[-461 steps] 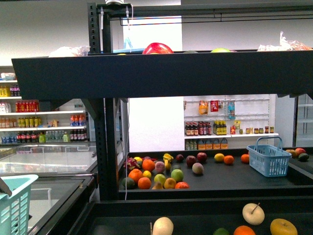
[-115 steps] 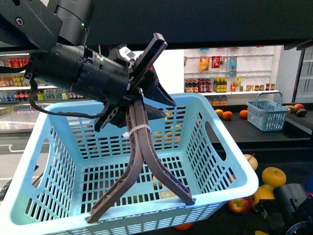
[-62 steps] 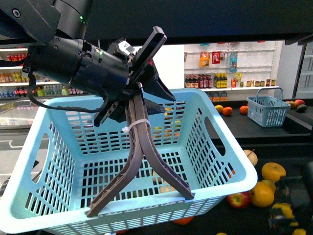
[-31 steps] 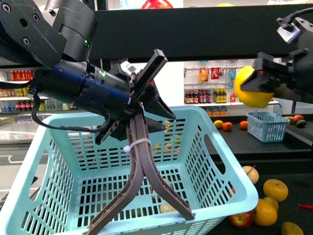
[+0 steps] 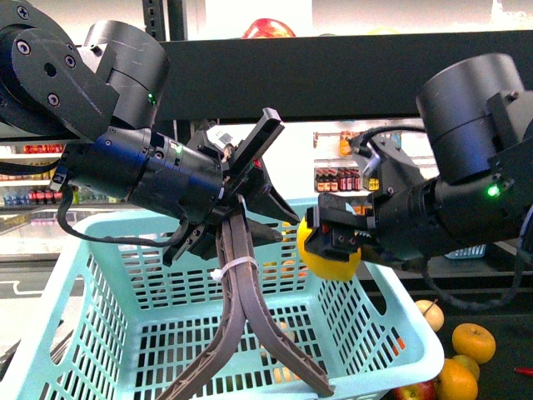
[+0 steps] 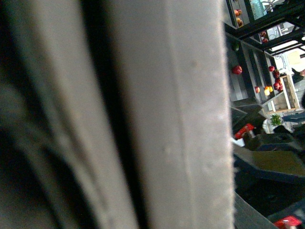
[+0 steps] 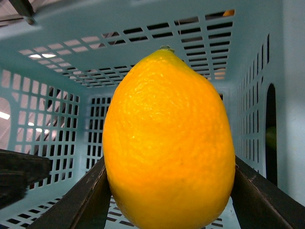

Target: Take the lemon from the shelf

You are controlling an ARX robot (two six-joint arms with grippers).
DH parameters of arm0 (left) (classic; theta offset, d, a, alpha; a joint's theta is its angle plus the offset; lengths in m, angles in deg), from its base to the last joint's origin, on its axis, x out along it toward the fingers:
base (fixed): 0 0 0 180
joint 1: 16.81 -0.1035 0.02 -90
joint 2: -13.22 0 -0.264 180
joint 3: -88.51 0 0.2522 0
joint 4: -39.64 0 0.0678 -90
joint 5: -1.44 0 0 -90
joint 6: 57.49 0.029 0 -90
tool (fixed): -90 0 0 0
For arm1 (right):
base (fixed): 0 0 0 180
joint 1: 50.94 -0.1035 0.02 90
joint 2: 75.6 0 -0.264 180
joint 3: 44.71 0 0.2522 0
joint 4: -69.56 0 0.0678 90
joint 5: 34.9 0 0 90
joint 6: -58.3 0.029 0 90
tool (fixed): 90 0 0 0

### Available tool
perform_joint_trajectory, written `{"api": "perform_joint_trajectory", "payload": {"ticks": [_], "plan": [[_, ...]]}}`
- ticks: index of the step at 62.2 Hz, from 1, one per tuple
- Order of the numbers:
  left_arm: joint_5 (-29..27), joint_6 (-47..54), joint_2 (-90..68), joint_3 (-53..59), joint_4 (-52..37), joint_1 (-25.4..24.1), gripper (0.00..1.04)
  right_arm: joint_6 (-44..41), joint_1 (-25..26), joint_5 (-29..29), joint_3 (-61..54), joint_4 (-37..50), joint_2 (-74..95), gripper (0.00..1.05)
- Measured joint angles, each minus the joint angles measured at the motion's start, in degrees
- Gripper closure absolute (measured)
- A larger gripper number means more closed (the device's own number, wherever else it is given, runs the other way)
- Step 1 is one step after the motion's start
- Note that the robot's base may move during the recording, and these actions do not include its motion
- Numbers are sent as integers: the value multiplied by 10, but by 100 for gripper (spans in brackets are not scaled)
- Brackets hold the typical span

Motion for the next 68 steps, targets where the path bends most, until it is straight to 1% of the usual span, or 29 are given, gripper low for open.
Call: {"api": "perform_joint_trajectory", "payload": {"ticks": [5, 9, 10, 16, 20, 23, 27, 33, 46, 53, 59, 68], "plan": [[0, 0, 0, 0, 0, 0, 75, -1, -3, 5, 0, 2, 13, 42], [0, 0, 0, 0, 0, 0, 75, -2, -4, 6, 0, 6, 22, 35], [0, 0, 0, 0, 0, 0, 75, -2, -4, 4, 0, 9, 25, 31], [0, 0, 0, 0, 0, 0, 75, -2, -4, -2, 0, 18, 28, 19], [0, 0, 0, 0, 0, 0, 75, 0, -3, -7, 0, 26, 26, 9], [0, 0, 0, 0, 0, 0, 75, 3, -3, -13, 0, 28, 24, 6], [3, 3, -1, 0, 0, 0, 75, 4, -1, -17, 0, 31, 20, 8], [-1, -1, -1, 0, 0, 0, 75, 9, 6, -31, 0, 31, 12, 7], [-4, 0, -1, 0, 0, -1, 75, 35, 39, -57, 11, 28, -24, 7], [-2, 1, -1, 0, 0, -1, 75, 60, 68, -72, 12, 37, -49, 7], [-2, 0, -1, 0, 0, -1, 75, 76, 104, -79, 12, 46, -66, 7], [-2, 1, -1, 0, 0, -1, 75, 80, 154, -79, 8, 53, -66, 7]]}}
